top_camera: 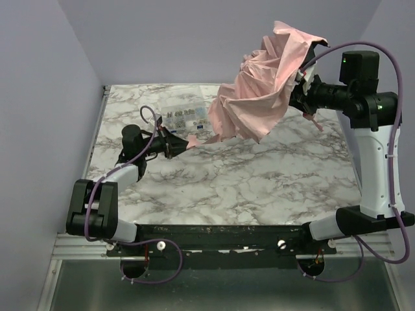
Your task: Put away the umbrella
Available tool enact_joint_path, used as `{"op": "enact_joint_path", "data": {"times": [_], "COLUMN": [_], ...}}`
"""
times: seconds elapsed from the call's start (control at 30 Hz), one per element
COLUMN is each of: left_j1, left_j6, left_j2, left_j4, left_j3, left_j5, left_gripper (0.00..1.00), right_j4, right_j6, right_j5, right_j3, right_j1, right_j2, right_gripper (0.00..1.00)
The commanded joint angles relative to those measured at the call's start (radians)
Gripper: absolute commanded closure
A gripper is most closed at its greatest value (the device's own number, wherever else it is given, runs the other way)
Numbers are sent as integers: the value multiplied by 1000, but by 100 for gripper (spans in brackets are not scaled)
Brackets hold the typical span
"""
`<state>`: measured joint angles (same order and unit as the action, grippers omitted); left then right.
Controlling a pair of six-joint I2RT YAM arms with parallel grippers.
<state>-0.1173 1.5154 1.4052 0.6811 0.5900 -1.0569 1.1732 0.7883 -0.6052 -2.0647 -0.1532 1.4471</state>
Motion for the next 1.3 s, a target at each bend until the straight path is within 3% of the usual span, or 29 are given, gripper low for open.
{"op": "enact_joint_path", "data": {"times": [0.0,0.33,0.63,0.9,1.03,1.27], "left_j1": [20,17,6,-49,-84,-94], "left_j6": [106,90,-55,-206,-296,-349], "left_j2": [87,270,347,445,479,556], "left_j4": [163,77,-205,-474,-606,-680], "left_j3": [77,302,511,703,764,825], "left_j5": [-51,-41,-13,26,55,79], "left_gripper": [100,100,100,100,100,100], "right_j4": [40,245,247,247,246,247], "right_j6": [103,254,326,333,359,354], "right_j5": [-121,-303,-387,-336,-355,-406], "right_j3": [20,-27,77,135,133,115], "right_j1": [3,3,-7,-138,-141,-155], "right_j2": [-68,-76,-101,-94,-105,-124], "right_gripper": [100,100,100,100,100,100]}}
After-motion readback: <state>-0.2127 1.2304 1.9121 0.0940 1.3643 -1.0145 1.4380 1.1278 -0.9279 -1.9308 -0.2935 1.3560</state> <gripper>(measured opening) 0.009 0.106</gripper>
